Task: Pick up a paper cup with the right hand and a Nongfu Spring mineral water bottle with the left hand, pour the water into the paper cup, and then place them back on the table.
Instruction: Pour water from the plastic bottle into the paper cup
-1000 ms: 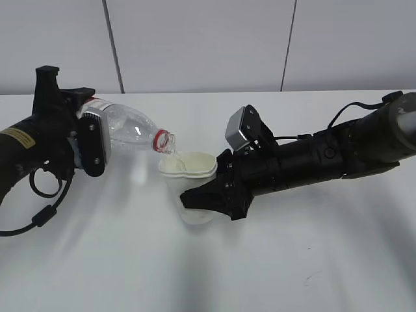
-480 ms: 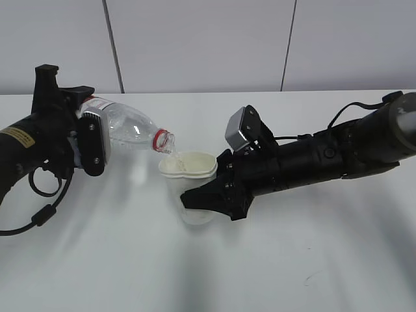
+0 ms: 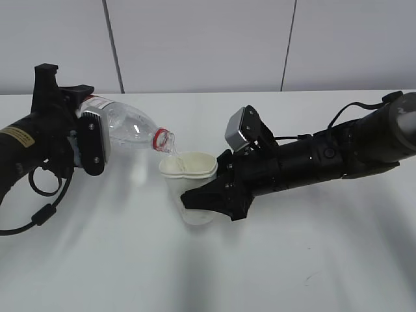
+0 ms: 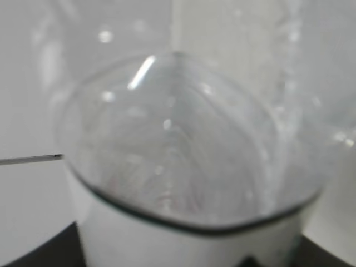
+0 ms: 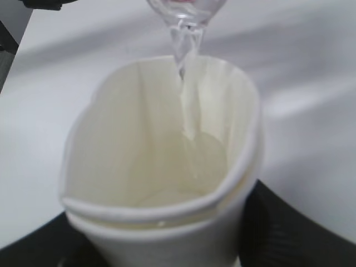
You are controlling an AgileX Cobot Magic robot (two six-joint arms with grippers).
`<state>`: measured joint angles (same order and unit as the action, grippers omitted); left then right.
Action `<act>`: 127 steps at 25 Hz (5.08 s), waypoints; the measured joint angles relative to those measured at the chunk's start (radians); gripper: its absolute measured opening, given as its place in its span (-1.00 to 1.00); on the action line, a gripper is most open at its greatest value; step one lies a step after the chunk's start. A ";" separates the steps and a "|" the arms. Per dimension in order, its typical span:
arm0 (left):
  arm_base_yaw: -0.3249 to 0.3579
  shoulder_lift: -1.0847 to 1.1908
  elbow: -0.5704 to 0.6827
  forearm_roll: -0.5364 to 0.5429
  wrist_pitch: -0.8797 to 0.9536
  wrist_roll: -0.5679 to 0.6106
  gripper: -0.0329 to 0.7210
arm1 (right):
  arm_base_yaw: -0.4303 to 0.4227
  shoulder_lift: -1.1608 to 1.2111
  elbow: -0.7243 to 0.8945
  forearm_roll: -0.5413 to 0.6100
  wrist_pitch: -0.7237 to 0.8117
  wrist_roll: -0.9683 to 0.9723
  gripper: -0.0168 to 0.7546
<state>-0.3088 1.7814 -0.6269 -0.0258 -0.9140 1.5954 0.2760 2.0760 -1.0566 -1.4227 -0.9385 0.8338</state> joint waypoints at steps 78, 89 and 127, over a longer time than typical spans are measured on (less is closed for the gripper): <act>-0.182 0.000 0.000 -0.433 -0.015 -0.349 0.06 | 0.000 0.000 0.000 0.259 0.026 -0.107 0.15; -0.207 0.000 0.000 -0.528 0.048 -0.829 0.06 | 0.002 0.000 0.000 0.351 0.068 -0.110 0.15; -0.166 0.195 -0.038 -0.278 -0.150 -1.417 0.06 | 0.002 0.007 0.000 1.231 0.305 -0.567 0.15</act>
<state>-0.4751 1.9762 -0.6652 -0.3040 -1.0636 0.1785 0.2782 2.0834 -1.0566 -0.1921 -0.6337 0.2668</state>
